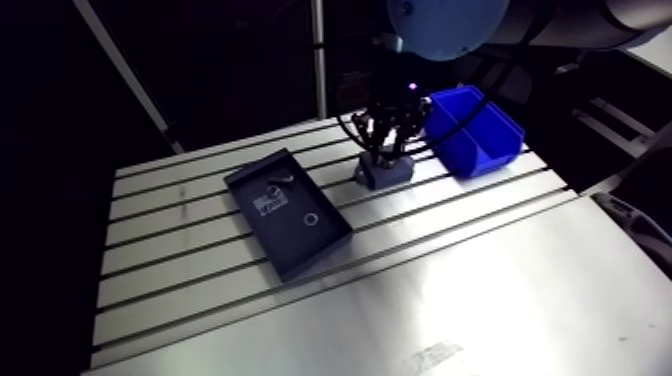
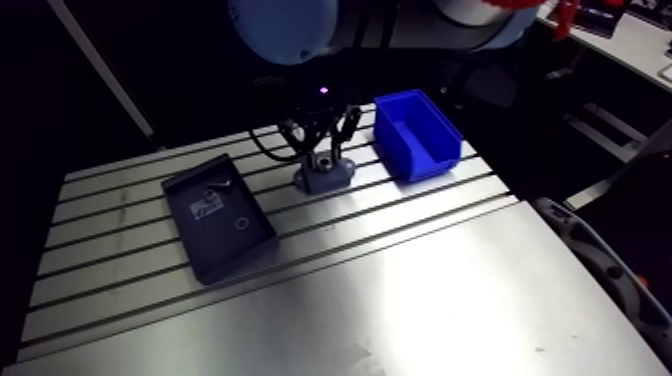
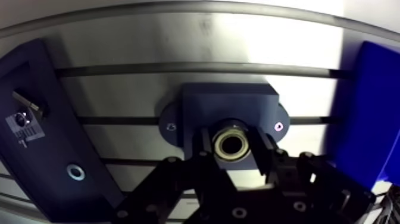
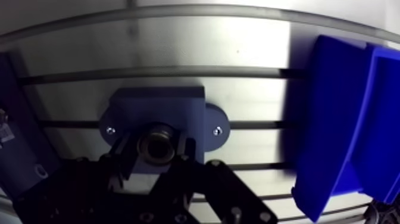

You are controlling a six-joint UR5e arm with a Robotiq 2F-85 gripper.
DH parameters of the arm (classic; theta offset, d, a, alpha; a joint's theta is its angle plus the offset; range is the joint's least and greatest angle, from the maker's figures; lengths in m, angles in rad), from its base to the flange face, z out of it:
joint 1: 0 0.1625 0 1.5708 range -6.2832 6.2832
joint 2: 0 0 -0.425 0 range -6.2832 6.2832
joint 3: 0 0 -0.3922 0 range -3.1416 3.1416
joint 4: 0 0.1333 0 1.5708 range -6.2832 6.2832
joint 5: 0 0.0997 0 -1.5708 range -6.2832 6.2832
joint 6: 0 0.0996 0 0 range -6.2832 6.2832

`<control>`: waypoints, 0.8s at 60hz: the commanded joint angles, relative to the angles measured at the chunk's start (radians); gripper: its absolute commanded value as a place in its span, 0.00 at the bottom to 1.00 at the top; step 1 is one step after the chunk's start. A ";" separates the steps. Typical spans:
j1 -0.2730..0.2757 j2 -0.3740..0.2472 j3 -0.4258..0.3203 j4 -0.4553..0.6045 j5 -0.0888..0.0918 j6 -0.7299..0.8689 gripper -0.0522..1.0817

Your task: Pick up the bearing and press it into the housing until flush.

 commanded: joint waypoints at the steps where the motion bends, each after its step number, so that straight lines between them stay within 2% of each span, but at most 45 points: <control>1: -0.002 0.001 0.003 -0.001 0.000 0.000 0.92; 48: -0.001 0.001 0.001 -0.003 0.000 0.002 0.92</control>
